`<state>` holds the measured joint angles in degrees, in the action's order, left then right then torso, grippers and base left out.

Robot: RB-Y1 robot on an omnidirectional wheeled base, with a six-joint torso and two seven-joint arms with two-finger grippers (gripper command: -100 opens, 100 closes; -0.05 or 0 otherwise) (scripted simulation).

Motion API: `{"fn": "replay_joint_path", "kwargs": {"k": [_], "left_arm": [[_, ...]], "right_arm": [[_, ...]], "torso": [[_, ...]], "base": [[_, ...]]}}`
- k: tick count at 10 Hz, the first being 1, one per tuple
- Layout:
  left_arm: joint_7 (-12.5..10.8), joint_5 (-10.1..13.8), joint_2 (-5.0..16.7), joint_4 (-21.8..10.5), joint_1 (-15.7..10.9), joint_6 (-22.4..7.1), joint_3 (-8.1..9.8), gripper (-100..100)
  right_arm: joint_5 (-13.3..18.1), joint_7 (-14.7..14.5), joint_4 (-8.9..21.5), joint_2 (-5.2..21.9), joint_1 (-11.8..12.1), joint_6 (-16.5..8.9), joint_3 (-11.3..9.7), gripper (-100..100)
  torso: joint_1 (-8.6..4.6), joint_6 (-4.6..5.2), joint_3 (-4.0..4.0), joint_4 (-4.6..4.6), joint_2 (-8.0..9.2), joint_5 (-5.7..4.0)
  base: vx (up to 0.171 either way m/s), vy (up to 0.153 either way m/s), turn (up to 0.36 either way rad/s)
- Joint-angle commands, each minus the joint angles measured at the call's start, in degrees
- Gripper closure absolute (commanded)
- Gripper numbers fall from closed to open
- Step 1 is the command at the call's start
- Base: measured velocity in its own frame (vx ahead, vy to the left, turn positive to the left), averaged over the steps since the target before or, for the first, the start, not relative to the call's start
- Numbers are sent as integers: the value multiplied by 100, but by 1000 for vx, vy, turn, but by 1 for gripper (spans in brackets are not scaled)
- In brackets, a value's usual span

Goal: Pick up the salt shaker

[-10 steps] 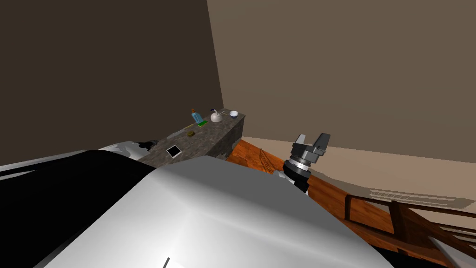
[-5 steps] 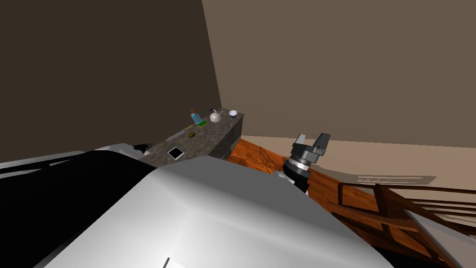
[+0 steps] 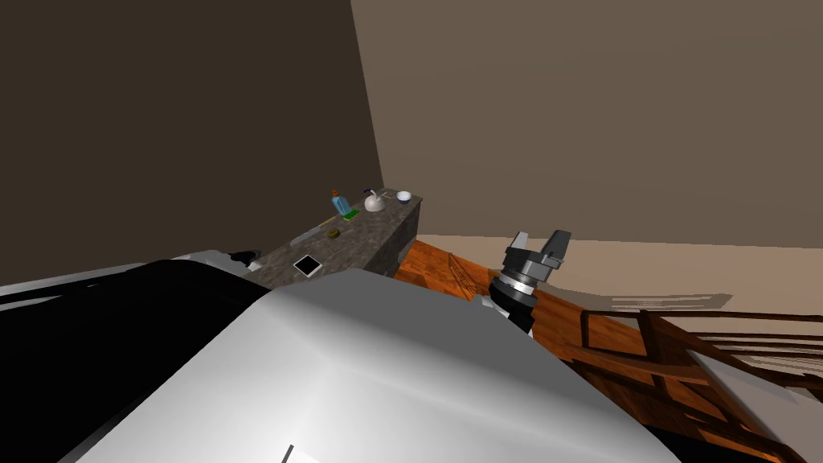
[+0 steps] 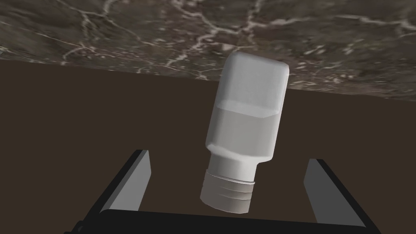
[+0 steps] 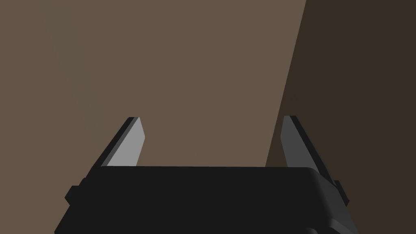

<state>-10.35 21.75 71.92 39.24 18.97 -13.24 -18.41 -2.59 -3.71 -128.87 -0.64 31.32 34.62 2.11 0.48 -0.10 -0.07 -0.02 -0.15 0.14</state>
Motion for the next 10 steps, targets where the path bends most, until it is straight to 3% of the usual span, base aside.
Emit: {"fn": "replay_joint_path", "kwargs": {"k": [1, 2, 6, 7, 8, 9, 10], "left_arm": [[0, 0, 0, 0, 0, 0, 0, -100], [5, -7, -5, -8, -4, 3, 5, 100], [33, -35, 44, -35, 0, -14, 8, 100], [32, -34, 45, -35, 0, -14, 8, 0], [-2, 127, 93, 67, 18, -4, -98, 100], [14, 50, 79, 19, 22, -1, -42, 100], [9, 63, 77, 29, 27, 4, -52, 0]], "right_arm": [[0, 0, 0, 0, 0, 0, 0, 0], [0, 0, 0, 0, 0, 0, 0, 0], [0, 0, 0, -1, 0, 0, -1, 0], [0, 0, 0, -1, 0, 0, -1, 0], [0, 0, 0, -1, 0, 0, -1, 0], [0, 0, 0, -1, 0, 0, -1, 0], [0, 0, 0, -1, 0, 0, -1, 0]], "torso": [[0, 0, 0, 0, 0, 0], [-12, -1, 0, 0, 0, -1], [8, -6, 5, 6, 5, 39], [11, -6, 5, 5, 5, 41], [12, -6, 5, 5, 5, 41], [-4, -11, 7, 6, 8, 42], [-1, -8, 7, 6, 8, 37]], "base": [[-1, 50, -15], [0, 8, 0], [-1, 2, -1], [0, 0, 0], [-4, -50, 50], [-3, -36, 21], [-1, -6, 0]]}}
